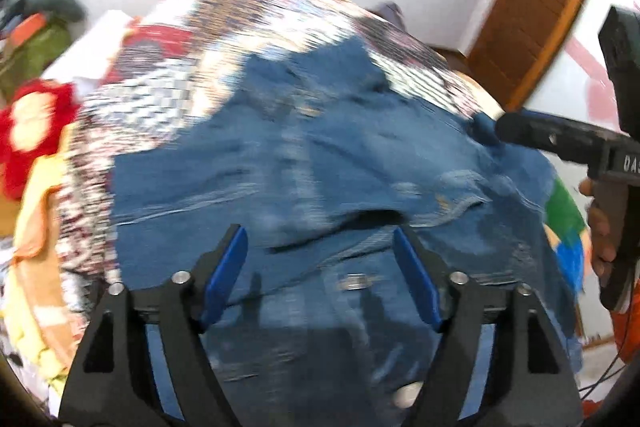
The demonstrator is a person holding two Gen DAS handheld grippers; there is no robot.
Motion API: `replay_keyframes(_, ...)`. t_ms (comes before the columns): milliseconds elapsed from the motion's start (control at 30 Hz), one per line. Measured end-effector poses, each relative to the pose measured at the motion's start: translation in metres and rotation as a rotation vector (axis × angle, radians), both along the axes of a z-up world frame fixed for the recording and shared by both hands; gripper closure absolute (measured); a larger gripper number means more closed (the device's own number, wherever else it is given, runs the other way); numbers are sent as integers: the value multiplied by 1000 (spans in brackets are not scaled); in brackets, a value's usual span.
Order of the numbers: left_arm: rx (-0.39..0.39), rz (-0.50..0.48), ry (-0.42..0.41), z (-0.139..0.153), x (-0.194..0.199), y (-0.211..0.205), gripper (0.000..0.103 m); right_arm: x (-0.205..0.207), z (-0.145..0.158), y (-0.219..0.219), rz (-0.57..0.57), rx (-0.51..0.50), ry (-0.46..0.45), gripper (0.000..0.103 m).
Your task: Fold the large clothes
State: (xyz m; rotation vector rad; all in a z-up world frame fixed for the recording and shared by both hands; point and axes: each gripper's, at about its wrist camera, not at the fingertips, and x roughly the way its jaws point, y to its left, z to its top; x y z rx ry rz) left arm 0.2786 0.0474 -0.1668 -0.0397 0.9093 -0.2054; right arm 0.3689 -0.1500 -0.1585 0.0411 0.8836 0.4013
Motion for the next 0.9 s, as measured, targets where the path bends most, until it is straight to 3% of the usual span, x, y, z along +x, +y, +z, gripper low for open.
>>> replay_keyframes(200, 73, 170, 9, -14, -7, 70, 22, 4, -11, 63, 107, -68, 10, 0)
replay_keyframes(433, 60, 253, 95, -58, -3, 121, 22, 7, -49, 129, 272, -154, 94, 0)
replay_keyframes(633, 19, 266, 223, -111, 10, 131, 22, 10, -89, 169, 344, -268, 145, 3)
replay_keyframes(900, 46, 253, 215, -123, 9, 121, 18, 29, -122, 188, 372, -426, 169, 18)
